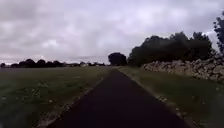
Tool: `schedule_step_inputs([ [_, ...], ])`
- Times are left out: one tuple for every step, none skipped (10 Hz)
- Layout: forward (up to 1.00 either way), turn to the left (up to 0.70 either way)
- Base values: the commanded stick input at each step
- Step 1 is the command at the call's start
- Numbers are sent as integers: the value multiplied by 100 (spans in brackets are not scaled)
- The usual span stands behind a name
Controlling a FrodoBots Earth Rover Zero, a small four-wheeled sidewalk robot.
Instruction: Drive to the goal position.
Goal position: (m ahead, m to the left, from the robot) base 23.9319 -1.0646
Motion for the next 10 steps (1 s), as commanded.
schedule_step_inputs([
  [85,0],
  [85,0],
  [85,0],
  [85,0],
  [85,0],
  [85,0],
  [85,0],
  [85,0],
  [85,0],
  [85,0],
])
